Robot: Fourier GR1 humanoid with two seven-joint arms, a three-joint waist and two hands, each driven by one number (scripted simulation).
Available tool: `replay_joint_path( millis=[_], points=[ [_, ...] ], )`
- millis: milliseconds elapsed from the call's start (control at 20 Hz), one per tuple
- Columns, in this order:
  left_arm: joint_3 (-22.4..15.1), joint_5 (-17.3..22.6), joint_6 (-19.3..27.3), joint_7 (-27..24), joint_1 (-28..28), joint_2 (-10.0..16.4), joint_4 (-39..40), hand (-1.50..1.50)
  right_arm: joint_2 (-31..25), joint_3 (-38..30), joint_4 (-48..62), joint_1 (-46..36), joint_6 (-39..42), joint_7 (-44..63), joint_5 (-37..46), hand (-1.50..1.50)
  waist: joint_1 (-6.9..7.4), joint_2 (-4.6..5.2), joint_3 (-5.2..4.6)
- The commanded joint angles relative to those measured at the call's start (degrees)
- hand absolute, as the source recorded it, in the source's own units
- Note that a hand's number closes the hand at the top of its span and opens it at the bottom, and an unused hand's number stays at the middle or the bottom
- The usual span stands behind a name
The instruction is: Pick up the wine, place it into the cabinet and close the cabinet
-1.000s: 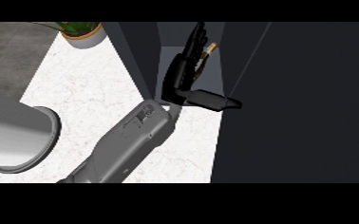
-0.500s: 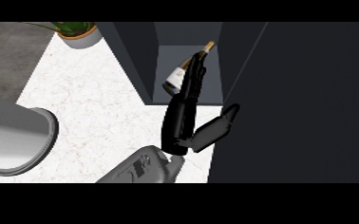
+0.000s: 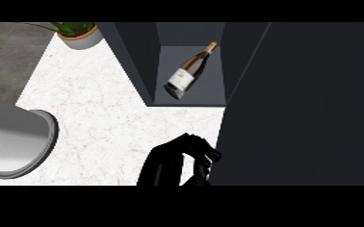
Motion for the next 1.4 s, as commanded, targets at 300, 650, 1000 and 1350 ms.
replay_joint_path(
  millis=[300,650,1000,1350],
  points=[
    [-0.45,1.92,-10.94,-4.55,15.39,17.02,-16.26,1.50,-1.39,5.54,-3.17,-0.99,6.28,2.15,-7.62,1.50,0.56,-0.08,-0.06],
    [9.78,8.79,-20.03,-6.95,22.02,28.06,-22.78,1.50,7.82,14.56,-2.53,-0.59,2.63,3.15,-9.60,1.50,1.04,-0.08,-0.12],
    [24.66,19.04,-32.04,-13.82,32.92,36.64,-22.49,1.50,13.22,26.91,2.53,-6.98,-3.18,5.65,0.24,1.50,1.44,-0.38,-0.29],
    [38.49,28.20,-43.59,-14.80,38.09,43.43,-20.38,1.50,13.39,36.68,16.52,-17.56,-11.38,-0.97,4.90,1.50,1.85,-0.24,-0.21]
  ],
)
